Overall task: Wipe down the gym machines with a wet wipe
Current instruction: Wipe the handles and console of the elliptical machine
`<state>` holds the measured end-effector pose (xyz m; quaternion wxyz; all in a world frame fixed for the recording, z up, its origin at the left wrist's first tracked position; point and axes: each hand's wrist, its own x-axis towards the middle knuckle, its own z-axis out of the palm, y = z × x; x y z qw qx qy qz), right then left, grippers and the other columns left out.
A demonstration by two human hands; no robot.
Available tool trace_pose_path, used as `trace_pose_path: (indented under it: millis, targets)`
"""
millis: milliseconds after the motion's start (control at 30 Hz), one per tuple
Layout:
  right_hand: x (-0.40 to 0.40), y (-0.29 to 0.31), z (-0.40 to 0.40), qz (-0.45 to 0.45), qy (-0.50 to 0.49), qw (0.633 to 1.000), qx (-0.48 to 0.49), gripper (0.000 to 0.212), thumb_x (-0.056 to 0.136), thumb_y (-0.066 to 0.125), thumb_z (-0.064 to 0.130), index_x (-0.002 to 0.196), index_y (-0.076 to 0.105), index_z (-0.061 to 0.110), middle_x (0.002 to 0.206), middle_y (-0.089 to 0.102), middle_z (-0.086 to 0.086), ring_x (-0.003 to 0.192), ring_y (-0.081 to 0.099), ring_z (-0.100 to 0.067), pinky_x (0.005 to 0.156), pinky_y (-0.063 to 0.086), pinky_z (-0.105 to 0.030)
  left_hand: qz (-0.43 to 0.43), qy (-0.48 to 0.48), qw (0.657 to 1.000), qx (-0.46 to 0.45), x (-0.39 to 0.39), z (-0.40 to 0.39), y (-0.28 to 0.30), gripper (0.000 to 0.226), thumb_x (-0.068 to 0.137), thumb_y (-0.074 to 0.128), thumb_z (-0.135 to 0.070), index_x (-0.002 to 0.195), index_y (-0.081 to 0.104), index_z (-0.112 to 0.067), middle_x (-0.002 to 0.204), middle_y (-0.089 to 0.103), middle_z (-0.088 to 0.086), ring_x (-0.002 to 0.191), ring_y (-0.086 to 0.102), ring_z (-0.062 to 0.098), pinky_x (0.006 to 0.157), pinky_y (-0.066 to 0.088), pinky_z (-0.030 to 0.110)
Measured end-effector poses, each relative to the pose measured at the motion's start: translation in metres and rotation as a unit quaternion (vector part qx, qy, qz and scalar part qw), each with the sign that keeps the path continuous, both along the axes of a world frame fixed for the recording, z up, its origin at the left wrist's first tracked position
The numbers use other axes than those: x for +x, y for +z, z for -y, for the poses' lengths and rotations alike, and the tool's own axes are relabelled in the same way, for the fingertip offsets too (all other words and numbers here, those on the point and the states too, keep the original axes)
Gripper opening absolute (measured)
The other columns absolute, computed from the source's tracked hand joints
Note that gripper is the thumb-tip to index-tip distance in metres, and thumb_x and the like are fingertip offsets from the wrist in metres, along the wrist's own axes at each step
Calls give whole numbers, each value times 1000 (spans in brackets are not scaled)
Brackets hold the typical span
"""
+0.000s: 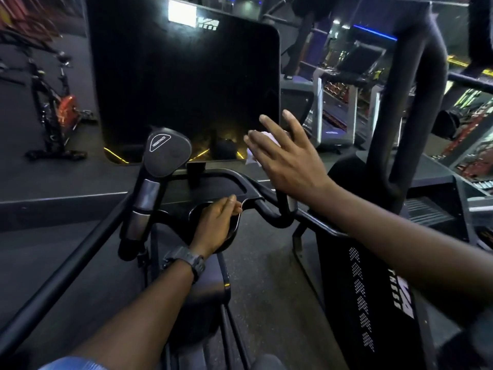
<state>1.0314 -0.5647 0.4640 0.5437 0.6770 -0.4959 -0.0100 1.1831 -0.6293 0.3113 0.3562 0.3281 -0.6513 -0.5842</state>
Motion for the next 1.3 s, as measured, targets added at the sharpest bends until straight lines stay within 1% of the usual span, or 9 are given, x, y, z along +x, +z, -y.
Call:
trace_pose_path:
  millis: [233,400,533,700,833,933,1067,1167,1300]
  targets:
    - [-1,-8,-38,-203,-138,949,197,48,99,22,17,119,62,-3,142,50,-22,150,13,-37,122,3,-51,2,-1,1000,7,0,1,-2,53,91,41,-66,89,72,-23,92,76,-2,96,71,16,102,49,49]
    - [18,-61,-48,-215,-261,896,288,49,100,29,27,132,56,2,139,51,-28,141,30,-46,119,-3,-58,10,-13,1000,-2,2,-1,2,40,106,40,-46,96,71,-23,96,75,-2,98,69,13,100,51,44]
    - [35,-104,-53,-222,-350,825,383,42,101,35,32,125,64,13,125,64,-17,127,48,-41,111,20,-58,26,-15,999,-18,3,-1,0,42,107,39,-43,102,72,-17,96,74,-2,97,68,12,97,51,38]
    - [45,-122,-25,-99,-425,812,387,37,102,41,24,133,56,10,134,57,-15,123,49,-35,94,37,-46,35,-20,998,-45,2,1,-2,43,108,37,-43,103,72,-18,97,74,-3,97,68,9,92,50,33]
    - [44,-130,4,150,-449,827,303,36,102,35,8,133,50,-3,129,54,-20,112,58,-32,77,48,-37,22,-16,998,-53,0,2,-5,51,106,34,-49,102,73,-16,96,75,-3,95,69,8,91,50,32]
    - [35,-150,13,262,-418,843,213,48,95,26,6,137,43,-10,128,59,-24,117,60,-33,93,52,-36,13,-14,999,-44,0,3,-8,54,105,33,-50,101,73,-14,95,75,-2,95,69,8,95,52,38]
    - [24,-178,12,258,-390,850,244,52,100,26,6,147,18,-15,149,32,-34,142,31,-43,119,27,-45,2,-12,999,-41,0,5,-9,59,101,30,-57,101,72,-16,94,75,-3,94,70,7,96,53,40]
    - [22,-174,7,274,-351,860,249,48,100,37,3,145,30,-10,151,31,-32,143,31,-41,119,27,-43,2,-12,999,-38,-1,5,-8,62,98,30,-60,101,72,-16,94,75,-2,94,70,8,96,53,41]
    - [28,-163,12,258,-366,881,156,33,78,63,11,111,57,6,104,52,-19,94,54,-29,74,49,-32,4,-9,999,-37,0,3,-7,61,98,30,-59,101,72,-15,95,75,-2,94,70,8,96,53,41]
